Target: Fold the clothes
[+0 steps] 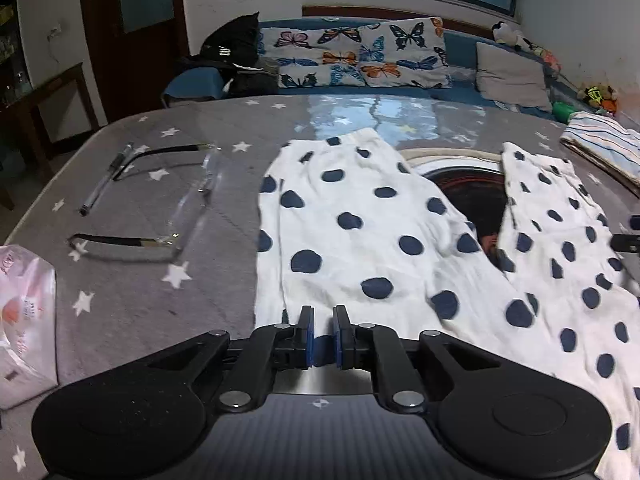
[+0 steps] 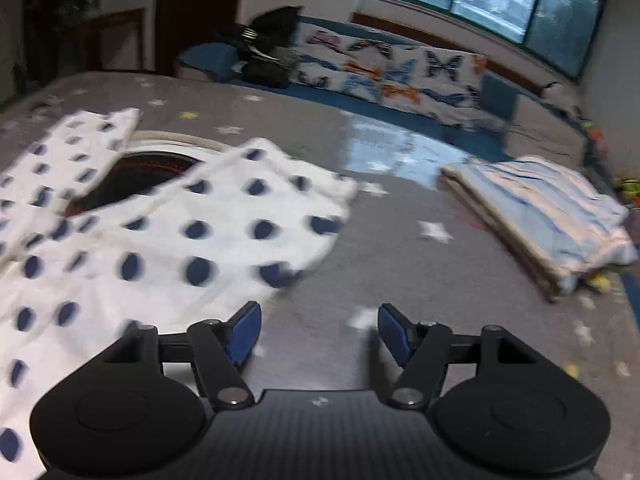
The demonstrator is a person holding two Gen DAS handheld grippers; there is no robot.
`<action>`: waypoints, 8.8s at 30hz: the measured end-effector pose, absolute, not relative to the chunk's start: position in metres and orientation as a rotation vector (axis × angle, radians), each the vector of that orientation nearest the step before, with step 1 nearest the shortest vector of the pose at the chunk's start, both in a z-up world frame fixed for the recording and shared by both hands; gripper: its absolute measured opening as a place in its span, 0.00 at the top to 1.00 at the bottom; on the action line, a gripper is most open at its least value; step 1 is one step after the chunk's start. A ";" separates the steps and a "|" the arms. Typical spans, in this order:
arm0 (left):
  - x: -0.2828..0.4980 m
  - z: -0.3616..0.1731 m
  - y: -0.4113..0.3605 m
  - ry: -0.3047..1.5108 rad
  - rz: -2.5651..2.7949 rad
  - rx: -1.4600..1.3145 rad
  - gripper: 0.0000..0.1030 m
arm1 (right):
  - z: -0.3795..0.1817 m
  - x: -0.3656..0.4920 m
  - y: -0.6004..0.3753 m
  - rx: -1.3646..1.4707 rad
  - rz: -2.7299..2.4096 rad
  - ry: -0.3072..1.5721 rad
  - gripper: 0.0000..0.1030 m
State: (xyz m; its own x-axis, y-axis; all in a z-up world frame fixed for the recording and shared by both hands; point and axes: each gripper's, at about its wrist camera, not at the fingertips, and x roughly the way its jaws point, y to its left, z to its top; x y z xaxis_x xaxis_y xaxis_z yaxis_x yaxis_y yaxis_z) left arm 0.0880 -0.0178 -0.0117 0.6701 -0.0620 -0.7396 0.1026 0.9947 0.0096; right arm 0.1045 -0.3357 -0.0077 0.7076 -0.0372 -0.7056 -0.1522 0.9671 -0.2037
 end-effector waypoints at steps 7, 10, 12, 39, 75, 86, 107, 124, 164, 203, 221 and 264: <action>0.096 -0.007 -0.024 0.830 -0.095 0.043 0.88 | 0.001 0.120 -0.343 -0.207 0.093 0.751 0.37; 0.101 -0.003 -0.033 0.819 -0.125 0.044 0.88 | 0.002 0.135 -0.334 -0.178 0.138 0.755 0.37; 0.109 -0.004 -0.039 0.820 -0.135 0.053 0.88 | -0.003 0.143 -0.329 -0.191 0.140 0.766 0.37; 0.222 -0.015 -0.054 0.810 -0.123 0.019 0.87 | -0.019 0.193 -0.354 -0.300 0.028 0.764 0.38; 0.044 -0.008 -0.053 0.794 -0.275 0.084 0.75 | -0.011 0.080 -0.304 -0.347 0.218 0.794 0.35; -0.005 -0.014 -0.021 0.752 -0.212 0.068 0.74 | 0.008 0.026 -0.299 -0.329 0.293 0.747 0.33; -0.039 -0.006 -0.019 0.704 -0.152 0.158 0.70 | 0.002 -0.075 -0.279 -0.435 0.478 0.760 0.30; -0.077 -0.003 -0.023 0.727 -0.213 0.155 0.66 | 0.009 -0.082 -0.276 -0.368 0.558 0.769 0.30; -0.134 -0.024 -0.192 0.658 -0.774 0.424 0.67 | -0.003 0.146 -0.399 0.100 0.116 0.779 0.51; -0.123 0.015 -0.127 0.637 -0.747 0.132 0.89 | 0.046 0.192 -0.392 0.228 0.015 0.667 0.96; -0.145 0.026 -0.008 0.596 -0.518 -0.265 0.90 | 0.100 0.250 -0.189 0.083 0.187 0.630 0.97; -0.182 0.017 0.067 0.654 -0.240 -0.334 0.78 | 0.038 0.180 -0.056 -0.188 0.575 0.809 0.90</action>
